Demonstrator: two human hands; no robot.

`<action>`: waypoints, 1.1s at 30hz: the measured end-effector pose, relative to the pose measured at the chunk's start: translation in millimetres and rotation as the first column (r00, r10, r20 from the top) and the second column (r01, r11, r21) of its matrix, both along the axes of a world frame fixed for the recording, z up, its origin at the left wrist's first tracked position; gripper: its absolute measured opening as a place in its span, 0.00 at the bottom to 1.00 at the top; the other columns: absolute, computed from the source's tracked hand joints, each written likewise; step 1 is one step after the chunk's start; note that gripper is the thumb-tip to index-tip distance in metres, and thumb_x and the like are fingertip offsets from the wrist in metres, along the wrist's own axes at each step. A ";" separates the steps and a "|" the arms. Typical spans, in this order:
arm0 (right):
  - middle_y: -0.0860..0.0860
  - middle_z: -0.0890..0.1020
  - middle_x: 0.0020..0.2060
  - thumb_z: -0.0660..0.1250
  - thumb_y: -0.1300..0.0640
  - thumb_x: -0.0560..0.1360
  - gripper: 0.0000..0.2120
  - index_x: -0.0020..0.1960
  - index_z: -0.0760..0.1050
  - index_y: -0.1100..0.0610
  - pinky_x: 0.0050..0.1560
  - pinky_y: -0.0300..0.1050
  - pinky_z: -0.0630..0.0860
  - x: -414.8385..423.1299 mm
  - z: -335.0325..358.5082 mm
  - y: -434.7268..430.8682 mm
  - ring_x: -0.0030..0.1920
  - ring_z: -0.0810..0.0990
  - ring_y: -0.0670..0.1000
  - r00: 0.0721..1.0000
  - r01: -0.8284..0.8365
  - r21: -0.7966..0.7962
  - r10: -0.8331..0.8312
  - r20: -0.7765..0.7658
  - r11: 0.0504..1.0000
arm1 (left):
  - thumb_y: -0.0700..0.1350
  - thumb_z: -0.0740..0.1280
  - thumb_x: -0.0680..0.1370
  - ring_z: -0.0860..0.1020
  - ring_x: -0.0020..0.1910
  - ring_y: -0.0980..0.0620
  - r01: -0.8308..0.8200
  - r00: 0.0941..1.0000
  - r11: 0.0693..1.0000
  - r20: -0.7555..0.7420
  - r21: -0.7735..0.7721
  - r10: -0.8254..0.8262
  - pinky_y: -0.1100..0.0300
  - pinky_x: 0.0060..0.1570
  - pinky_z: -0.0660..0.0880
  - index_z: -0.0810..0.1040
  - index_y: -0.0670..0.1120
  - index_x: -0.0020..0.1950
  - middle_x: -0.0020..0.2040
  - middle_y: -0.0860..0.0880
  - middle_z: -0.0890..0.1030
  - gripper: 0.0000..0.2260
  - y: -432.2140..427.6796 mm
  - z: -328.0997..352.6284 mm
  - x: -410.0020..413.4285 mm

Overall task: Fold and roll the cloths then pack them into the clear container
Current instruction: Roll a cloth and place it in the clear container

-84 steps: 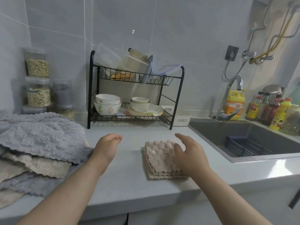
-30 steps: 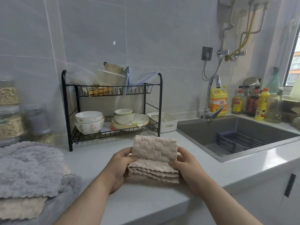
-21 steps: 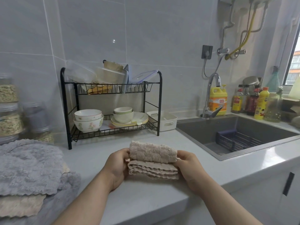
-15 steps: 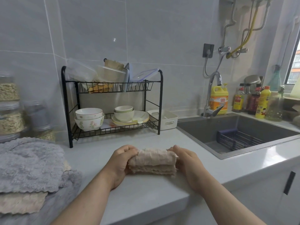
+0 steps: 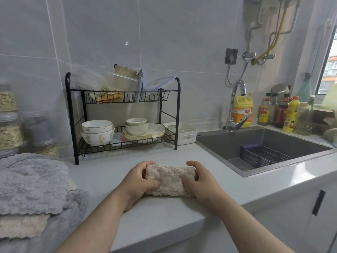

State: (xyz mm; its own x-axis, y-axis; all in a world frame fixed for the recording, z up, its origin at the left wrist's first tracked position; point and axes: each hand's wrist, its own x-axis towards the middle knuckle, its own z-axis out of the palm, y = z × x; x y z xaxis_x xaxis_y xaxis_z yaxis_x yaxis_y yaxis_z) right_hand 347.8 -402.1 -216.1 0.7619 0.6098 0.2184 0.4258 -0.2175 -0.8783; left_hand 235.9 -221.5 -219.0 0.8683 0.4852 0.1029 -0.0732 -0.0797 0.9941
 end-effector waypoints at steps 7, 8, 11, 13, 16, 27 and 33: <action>0.45 0.79 0.46 0.71 0.62 0.73 0.23 0.64 0.70 0.48 0.37 0.26 0.72 -1.5 1.5 2.4 0.39 0.78 0.38 1.000 0.005 -0.001 -0.005 0.003 1.000 | 0.36 0.79 0.62 0.81 0.52 0.37 -0.149 0.988 0.989 0.028 -0.016 0.150 0.44 0.54 0.79 0.79 0.43 0.53 0.52 0.35 0.82 0.21 7.9 -5.4 3.6; 0.47 0.80 0.47 0.71 0.63 0.74 0.22 0.63 0.70 0.49 0.36 0.27 0.72 -1.2 2.2 2.9 0.39 0.78 0.39 1.000 0.021 0.017 -0.020 -0.012 1.000 | 0.37 0.80 0.63 0.81 0.53 0.36 -0.141 0.989 0.989 0.030 -0.035 0.142 0.42 0.56 0.77 0.80 0.42 0.53 0.52 0.34 0.82 0.20 7.4 -5.2 3.1; 0.50 0.81 0.49 0.70 0.63 0.74 0.18 0.60 0.72 0.49 0.35 0.27 0.72 -1.0 3.3 5.3 0.41 0.79 0.43 0.998 0.037 0.043 -0.035 -0.047 0.998 | 0.37 0.76 0.70 0.82 0.51 0.42 -0.122 0.991 0.991 0.045 -0.049 0.124 0.48 0.56 0.77 0.80 0.41 0.52 0.50 0.39 0.84 0.12 4.5 -3.1 1.5; 0.50 0.81 0.49 0.70 0.62 0.74 0.18 0.60 0.73 0.49 0.35 0.27 0.73 1.0 1.6 6.0 0.43 0.80 0.44 0.997 0.050 0.055 -0.047 -0.058 0.997 | 0.40 0.77 0.69 0.81 0.52 0.44 -0.077 0.996 0.994 0.045 -0.077 0.081 0.51 0.57 0.75 0.81 0.41 0.52 0.50 0.41 0.85 0.14 4.4 -0.9 0.2; 0.47 0.81 0.50 0.70 0.61 0.75 0.18 0.62 0.73 0.48 0.35 0.27 0.72 2.7 -0.9 4.6 0.44 0.81 0.44 0.997 0.061 0.048 -0.059 -0.054 0.997 | 0.41 0.78 0.62 0.78 0.50 0.41 0.023 0.999 0.995 0.027 -0.100 -0.021 0.47 0.57 0.72 0.79 0.34 0.53 0.51 0.36 0.82 0.22 7.7 -0.7 -2.6; 0.38 0.79 0.47 0.68 0.54 0.76 0.17 0.61 0.69 0.43 0.44 0.33 0.70 10.0 -7.5 7.1 0.47 0.76 0.38 0.996 0.031 -0.051 -0.027 0.080 0.998 | 0.25 0.65 0.72 0.82 0.49 0.46 0.009 1.000 0.993 -0.020 -0.115 -0.011 0.58 0.49 0.80 0.79 0.37 0.55 0.51 0.38 0.83 0.14 16.2 -1.4 11.4; 0.35 0.78 0.44 0.69 0.52 0.74 0.19 0.58 0.67 0.36 0.42 0.22 0.67 19.1 -14.6 5.9 0.47 0.73 0.30 0.998 0.009 -0.042 -0.007 0.064 0.999 | 0.28 0.68 0.71 0.83 0.53 0.48 -0.070 0.997 0.997 -0.043 0.012 0.071 0.59 0.53 0.79 0.79 0.41 0.57 0.52 0.44 0.85 0.16 8.1 -1.6 9.5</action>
